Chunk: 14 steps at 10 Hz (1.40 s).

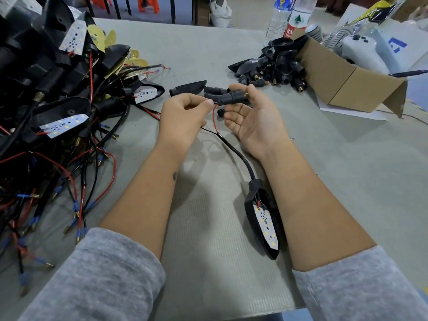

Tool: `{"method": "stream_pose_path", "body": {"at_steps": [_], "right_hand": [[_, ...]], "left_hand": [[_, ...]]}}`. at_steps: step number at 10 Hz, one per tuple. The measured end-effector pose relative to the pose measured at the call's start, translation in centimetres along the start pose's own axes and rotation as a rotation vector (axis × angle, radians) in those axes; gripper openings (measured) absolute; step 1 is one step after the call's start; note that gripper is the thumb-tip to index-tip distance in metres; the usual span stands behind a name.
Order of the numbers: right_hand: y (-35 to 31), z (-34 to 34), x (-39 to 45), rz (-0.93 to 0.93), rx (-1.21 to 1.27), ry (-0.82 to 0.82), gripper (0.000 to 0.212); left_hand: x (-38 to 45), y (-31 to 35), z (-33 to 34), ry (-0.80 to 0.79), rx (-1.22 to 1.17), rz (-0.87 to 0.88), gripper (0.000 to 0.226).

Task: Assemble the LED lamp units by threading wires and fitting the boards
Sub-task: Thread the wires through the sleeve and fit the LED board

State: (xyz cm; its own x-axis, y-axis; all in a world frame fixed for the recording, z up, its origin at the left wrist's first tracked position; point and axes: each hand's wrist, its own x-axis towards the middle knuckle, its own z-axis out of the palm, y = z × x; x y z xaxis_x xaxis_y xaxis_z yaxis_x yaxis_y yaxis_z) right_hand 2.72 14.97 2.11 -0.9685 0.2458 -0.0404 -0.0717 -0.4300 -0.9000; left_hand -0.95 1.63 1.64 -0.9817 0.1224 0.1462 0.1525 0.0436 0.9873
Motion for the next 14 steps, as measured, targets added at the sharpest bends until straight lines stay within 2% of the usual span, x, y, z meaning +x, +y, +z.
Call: {"method": "stream_pose_path", "body": {"at_steps": [2, 3, 6, 8, 9, 10, 12, 13, 14], "right_hand": [[0.17, 0.12, -0.03, 0.000, -0.079, -0.026, 0.039], [0.16, 0.16, 0.01, -0.003, -0.060, -0.014, 0.040], [0.43, 0.47, -0.10, -0.046, -0.156, -0.050, 0.036], [0.18, 0.39, 0.00, -0.034, -0.084, -0.018, 0.038], [0.16, 0.43, -0.02, -0.031, -0.069, -0.009, 0.037], [0.36, 0.61, -0.08, -0.050, -0.162, -0.031, 0.036], [0.29, 0.36, 0.04, -0.041, -0.128, -0.027, 0.040], [0.20, 0.28, 0.09, -0.019, -0.086, -0.019, 0.038], [0.27, 0.36, 0.04, -0.036, -0.093, -0.008, 0.021]], "left_hand": [[0.14, -0.30, -0.15, -0.043, -0.052, 0.012, 0.015], [0.35, -0.14, 0.06, -0.013, -0.138, -0.054, 0.014], [0.21, -0.47, 0.09, -0.010, 0.004, 0.021, 0.018], [0.21, 0.28, 0.14, 0.007, -0.141, -0.098, 0.016], [0.14, 0.11, 0.03, -0.001, -0.055, -0.092, 0.017], [-0.02, -0.04, 0.19, -0.017, 0.051, -0.024, 0.021], [0.16, 0.13, 0.31, -0.014, -0.003, -0.069, 0.021], [0.22, 0.08, 0.29, -0.010, -0.001, -0.081, 0.020], [0.20, -0.10, 0.33, -0.023, 0.067, -0.040, 0.019]]}}
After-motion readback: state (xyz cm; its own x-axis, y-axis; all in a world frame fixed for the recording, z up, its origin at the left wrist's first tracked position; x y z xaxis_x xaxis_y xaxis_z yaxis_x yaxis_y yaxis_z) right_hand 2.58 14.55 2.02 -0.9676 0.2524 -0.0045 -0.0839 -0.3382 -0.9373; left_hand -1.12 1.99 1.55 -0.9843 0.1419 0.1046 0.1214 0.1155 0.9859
